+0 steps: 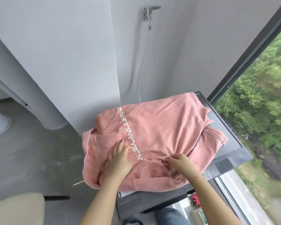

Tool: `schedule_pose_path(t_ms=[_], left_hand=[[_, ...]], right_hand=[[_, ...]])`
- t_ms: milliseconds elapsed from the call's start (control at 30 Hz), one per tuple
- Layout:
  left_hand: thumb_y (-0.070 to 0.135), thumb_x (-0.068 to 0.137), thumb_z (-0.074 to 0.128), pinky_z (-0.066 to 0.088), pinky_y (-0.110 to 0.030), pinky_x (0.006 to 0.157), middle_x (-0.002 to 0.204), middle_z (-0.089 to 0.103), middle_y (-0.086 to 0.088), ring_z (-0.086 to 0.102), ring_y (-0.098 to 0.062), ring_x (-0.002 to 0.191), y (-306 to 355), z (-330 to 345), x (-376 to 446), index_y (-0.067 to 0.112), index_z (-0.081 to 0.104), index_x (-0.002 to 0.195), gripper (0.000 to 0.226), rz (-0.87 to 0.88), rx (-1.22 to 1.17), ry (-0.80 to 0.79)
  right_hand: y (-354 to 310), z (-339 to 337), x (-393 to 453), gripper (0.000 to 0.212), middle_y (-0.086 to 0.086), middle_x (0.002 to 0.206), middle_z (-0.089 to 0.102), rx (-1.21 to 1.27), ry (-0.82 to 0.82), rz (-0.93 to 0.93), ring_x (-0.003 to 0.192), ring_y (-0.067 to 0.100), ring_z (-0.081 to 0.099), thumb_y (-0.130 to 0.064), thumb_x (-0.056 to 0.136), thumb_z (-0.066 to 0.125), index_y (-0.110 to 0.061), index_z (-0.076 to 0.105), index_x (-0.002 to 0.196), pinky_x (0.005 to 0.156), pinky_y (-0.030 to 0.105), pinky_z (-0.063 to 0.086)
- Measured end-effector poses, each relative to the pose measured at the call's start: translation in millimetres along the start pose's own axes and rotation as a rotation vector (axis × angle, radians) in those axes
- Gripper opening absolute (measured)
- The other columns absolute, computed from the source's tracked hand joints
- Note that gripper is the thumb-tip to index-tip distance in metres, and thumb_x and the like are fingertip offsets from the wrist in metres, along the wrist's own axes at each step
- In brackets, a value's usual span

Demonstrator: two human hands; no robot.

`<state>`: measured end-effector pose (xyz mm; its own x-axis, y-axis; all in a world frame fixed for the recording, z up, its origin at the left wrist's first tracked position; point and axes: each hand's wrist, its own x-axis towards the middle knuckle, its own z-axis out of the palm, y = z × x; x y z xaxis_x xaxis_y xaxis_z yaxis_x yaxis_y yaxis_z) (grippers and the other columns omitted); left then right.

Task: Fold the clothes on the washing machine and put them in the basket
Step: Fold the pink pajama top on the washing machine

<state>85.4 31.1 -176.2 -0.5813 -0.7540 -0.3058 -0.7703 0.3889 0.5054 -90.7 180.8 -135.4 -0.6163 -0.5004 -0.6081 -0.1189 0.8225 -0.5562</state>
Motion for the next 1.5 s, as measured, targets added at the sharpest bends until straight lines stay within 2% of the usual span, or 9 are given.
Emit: schedule_pose_path(t_ms=[333,500,733,967,1067,1167,1267,1367,1500], left_hand=[[0.026,0.084,0.064,0.040,-0.028,0.097,0.117,0.048,0.008,0.048,-0.013,0.115,103,48,1,0.027,0.060,0.109,0.025,0.210,-0.055,-0.137],[0.054,0.074,0.068,0.029,-0.039,0.102,0.124,0.034,0.005,0.029,-0.017,0.123,149,78,4,0.033,0.050,0.116,0.050,0.114,0.120,-0.322],[0.007,0.077,0.054,0.033,-0.032,0.090,0.113,0.038,0.009,0.038,-0.017,0.121,165,90,9,0.035,0.054,0.107,0.042,-0.048,0.122,-0.184],[-0.011,0.075,0.049,0.046,-0.024,0.083,0.098,0.056,0.014,0.056,-0.012,0.098,164,89,19,0.039,0.061,0.084,0.052,-0.193,-0.394,-0.110],[-0.016,0.077,0.047,0.047,-0.024,0.072,0.096,0.066,0.005,0.061,-0.022,0.098,163,84,6,0.022,0.063,0.090,0.044,-0.314,-0.691,0.274],[0.010,0.078,0.065,0.036,-0.039,0.094,0.125,0.053,-0.002,0.043,-0.028,0.119,157,89,-19,0.023,0.060,0.109,0.034,-0.523,-0.216,0.503],[0.046,0.076,0.071,0.021,-0.051,0.110,0.157,0.004,-0.006,0.006,-0.030,0.143,157,92,-26,0.034,0.025,0.144,0.083,-0.643,-0.051,0.022],[0.020,0.083,0.062,0.014,-0.057,0.113,0.159,-0.019,-0.003,-0.013,-0.030,0.146,165,97,-31,0.042,0.005,0.149,0.090,-0.569,0.000,-0.090],[-0.001,0.081,0.051,0.032,-0.051,0.107,0.157,0.009,0.000,0.017,-0.027,0.139,156,94,-42,0.038,0.027,0.146,0.079,-0.585,0.106,0.180]], right_hand=[[58,-96,34,0.020,-0.004,0.089,0.068,0.323,0.498,-0.006,0.082,0.019,0.063,-0.011,0.086,0.053,-0.019,0.071,0.091,0.079,0.034,0.051],[70,-111,82,0.024,0.004,0.060,0.063,0.243,0.329,0.078,0.063,0.026,0.062,-0.018,0.074,0.044,-0.006,0.064,0.076,0.061,0.029,0.051],[69,-128,60,0.023,0.014,0.063,0.066,0.460,-0.394,0.341,0.050,0.024,0.063,-0.012,0.092,0.045,-0.002,0.063,0.081,0.049,0.027,0.054],[66,-193,128,0.016,0.020,0.080,0.061,0.890,0.071,0.069,0.059,0.026,0.061,0.001,0.093,0.048,-0.001,0.056,0.080,0.049,0.029,0.056],[74,-191,163,0.013,0.016,0.097,0.051,0.859,0.080,0.114,0.062,0.024,0.058,-0.001,0.088,0.052,-0.006,0.052,0.100,0.055,0.031,0.057],[78,-179,169,0.047,0.021,0.102,0.062,0.932,0.077,0.118,0.073,0.032,0.068,-0.006,0.086,0.060,-0.004,0.046,0.131,0.067,0.052,0.060],[77,-172,165,0.039,0.018,0.093,0.066,0.957,0.067,0.046,0.074,0.032,0.068,-0.018,0.089,0.065,-0.017,0.049,0.125,0.073,0.048,0.060],[72,-175,169,0.021,0.015,0.083,0.067,0.899,0.062,0.004,0.062,0.025,0.069,-0.026,0.092,0.065,-0.014,0.054,0.106,0.057,0.032,0.060],[73,-189,172,0.016,0.012,0.079,0.061,0.913,0.220,-0.205,0.053,0.014,0.062,-0.023,0.098,0.056,-0.014,0.051,0.085,0.050,0.022,0.055]])
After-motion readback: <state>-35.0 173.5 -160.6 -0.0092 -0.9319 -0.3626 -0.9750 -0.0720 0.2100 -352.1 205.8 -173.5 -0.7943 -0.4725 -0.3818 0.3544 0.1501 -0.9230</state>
